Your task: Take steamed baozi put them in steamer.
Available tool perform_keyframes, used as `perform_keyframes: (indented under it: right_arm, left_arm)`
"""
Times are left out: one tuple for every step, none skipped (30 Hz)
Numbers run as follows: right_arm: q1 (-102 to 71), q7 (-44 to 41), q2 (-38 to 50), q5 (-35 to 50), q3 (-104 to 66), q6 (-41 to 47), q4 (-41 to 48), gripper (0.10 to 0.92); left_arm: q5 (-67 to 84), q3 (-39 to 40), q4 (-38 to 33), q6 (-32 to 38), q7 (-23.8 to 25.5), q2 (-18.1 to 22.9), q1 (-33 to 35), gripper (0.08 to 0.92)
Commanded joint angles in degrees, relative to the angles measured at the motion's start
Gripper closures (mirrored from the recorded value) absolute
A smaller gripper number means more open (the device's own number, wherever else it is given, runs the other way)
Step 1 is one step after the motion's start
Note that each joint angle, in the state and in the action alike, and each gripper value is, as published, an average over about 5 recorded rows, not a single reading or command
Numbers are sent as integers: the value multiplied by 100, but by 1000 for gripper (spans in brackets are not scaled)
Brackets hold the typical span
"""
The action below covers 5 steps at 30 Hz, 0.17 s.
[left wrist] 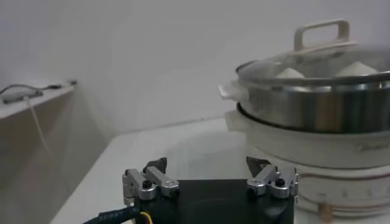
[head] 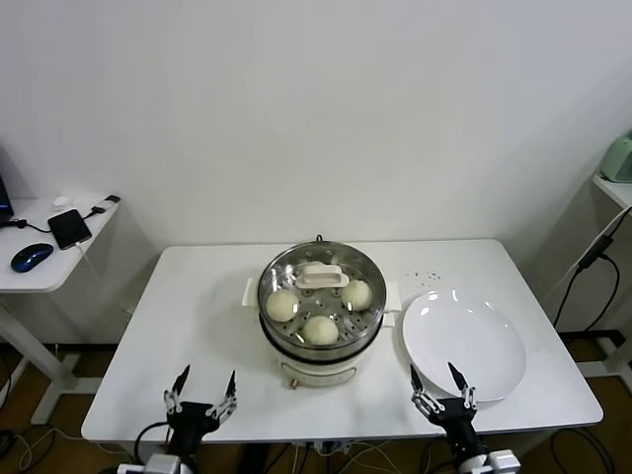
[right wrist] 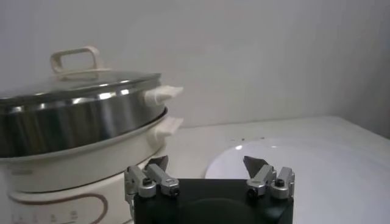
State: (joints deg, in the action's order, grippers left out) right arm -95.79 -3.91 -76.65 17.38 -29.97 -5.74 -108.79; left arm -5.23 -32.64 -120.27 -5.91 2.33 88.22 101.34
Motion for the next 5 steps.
perform_keyframes:
  right_arm:
    - [-435, 162, 64, -197, 82, 136, -444, 203]
    - [-435, 167, 65, -208, 83, 144, -458, 203]
    - [-435, 166, 64, -215, 81, 154, -477, 203]
    - [-436, 162, 64, -217, 80, 159, -488, 203]
    - [-436, 160, 63, -216, 79, 165, -502, 203]
  left_arm:
    - [374, 13, -152, -384, -77, 60, 368, 177]
    - [376, 15, -161, -390, -79, 70, 370, 177]
    - [374, 15, -172, -386, -80, 76, 377, 177]
    - [375, 15, -177, -385, -81, 78, 380, 177]
    - [373, 14, -182, -379, -81, 79, 385, 177]
